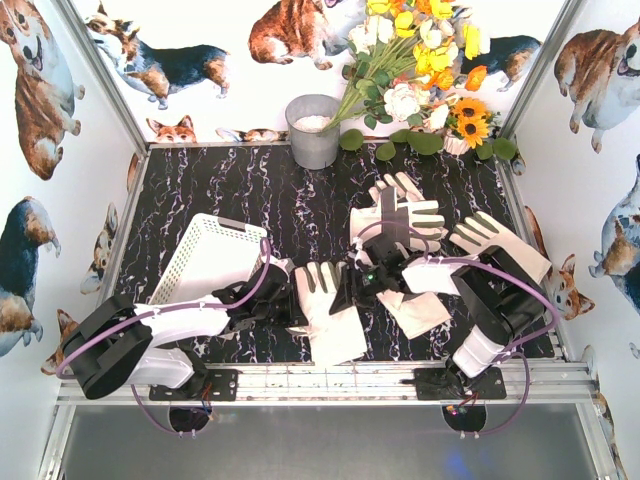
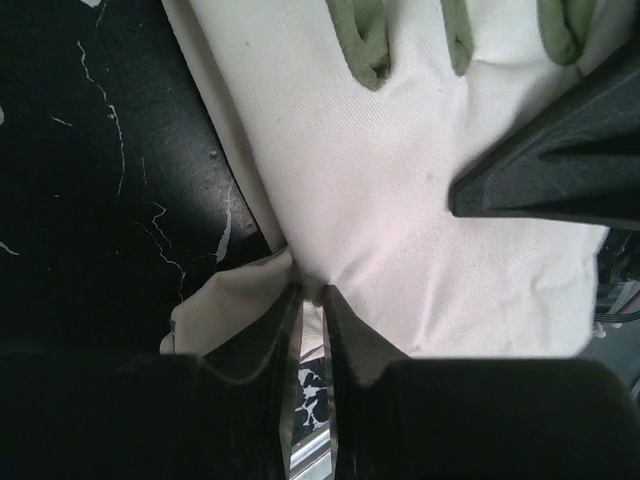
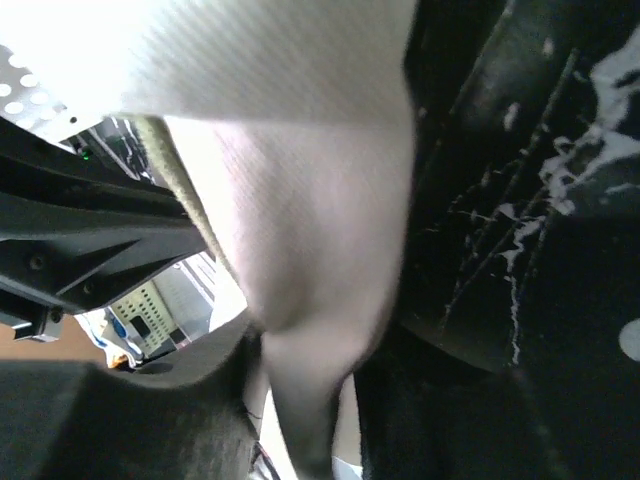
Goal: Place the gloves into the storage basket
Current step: Pick up the glove from the center of the board.
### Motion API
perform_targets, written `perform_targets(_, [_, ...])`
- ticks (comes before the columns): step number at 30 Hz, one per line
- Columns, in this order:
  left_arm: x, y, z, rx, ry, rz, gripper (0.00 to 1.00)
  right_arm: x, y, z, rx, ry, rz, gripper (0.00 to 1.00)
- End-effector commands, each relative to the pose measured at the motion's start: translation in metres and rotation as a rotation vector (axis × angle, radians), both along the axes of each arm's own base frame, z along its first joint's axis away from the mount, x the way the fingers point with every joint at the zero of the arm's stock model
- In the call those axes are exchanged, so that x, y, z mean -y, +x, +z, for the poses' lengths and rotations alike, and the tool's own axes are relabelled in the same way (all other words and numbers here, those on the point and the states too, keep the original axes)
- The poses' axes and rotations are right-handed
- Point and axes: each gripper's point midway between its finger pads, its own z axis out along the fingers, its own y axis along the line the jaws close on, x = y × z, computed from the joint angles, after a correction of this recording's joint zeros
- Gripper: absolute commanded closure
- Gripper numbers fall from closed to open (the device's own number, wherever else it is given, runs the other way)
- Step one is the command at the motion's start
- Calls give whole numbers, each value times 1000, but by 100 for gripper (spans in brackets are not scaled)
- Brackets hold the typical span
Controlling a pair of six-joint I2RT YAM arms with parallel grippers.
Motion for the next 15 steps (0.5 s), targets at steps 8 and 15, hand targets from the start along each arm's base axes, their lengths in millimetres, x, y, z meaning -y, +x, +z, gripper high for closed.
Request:
perform_targets(8, [-20,17,17,98,83,69,48,22,1,-6,92,-128,-33,100])
perform_targets(15, [4,45,28,115,-68,72,40,26,2,-5,124,-144,-16,100])
